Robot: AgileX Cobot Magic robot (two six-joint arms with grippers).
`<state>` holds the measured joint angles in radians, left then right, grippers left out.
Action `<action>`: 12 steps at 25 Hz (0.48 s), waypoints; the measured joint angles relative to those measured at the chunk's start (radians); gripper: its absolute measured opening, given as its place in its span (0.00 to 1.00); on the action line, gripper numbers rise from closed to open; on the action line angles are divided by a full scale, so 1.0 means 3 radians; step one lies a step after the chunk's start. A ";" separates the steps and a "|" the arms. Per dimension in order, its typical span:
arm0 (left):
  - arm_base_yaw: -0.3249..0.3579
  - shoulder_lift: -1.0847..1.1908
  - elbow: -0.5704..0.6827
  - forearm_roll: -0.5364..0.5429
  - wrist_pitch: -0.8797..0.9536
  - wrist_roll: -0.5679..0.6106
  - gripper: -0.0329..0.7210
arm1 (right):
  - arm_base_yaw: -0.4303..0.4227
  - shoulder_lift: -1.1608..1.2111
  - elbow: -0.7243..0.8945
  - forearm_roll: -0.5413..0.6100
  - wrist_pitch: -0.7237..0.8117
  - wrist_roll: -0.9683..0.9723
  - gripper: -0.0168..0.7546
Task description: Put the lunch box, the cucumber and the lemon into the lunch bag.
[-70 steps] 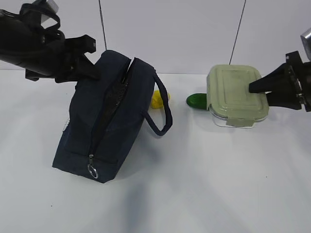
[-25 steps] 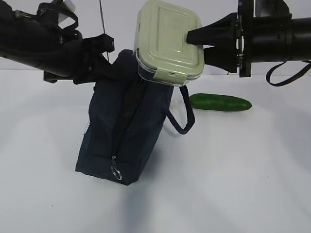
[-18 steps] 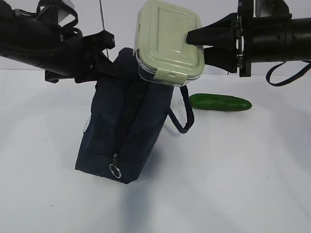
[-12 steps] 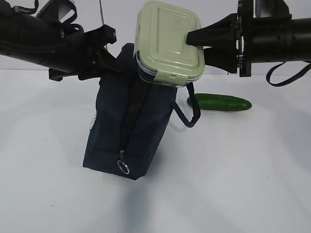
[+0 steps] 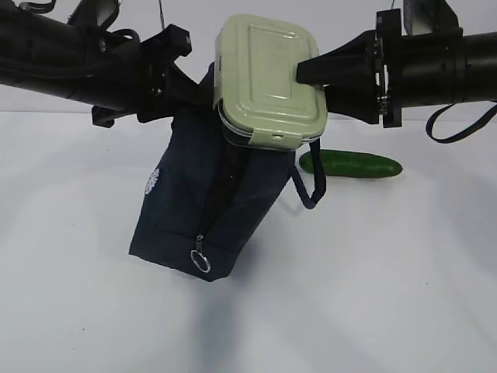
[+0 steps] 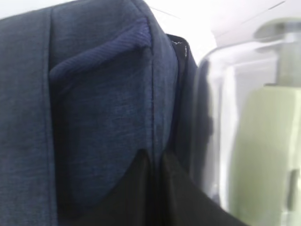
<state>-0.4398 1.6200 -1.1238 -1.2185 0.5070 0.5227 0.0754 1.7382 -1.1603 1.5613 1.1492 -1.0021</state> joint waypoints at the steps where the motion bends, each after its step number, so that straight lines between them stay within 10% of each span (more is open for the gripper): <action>1: 0.0000 0.0000 0.0000 -0.0043 0.0024 0.0026 0.06 | 0.0004 0.0000 0.0000 -0.0031 0.0000 -0.0006 0.48; 12: 0.0000 0.0015 0.0006 -0.0293 0.0091 0.0219 0.06 | 0.0004 0.0197 0.0000 -0.0238 -0.0036 -0.0026 0.48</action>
<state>-0.4398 1.6246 -1.1219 -1.3064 0.5342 0.5884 0.0767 1.7974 -1.1603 1.4898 1.1383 -1.0100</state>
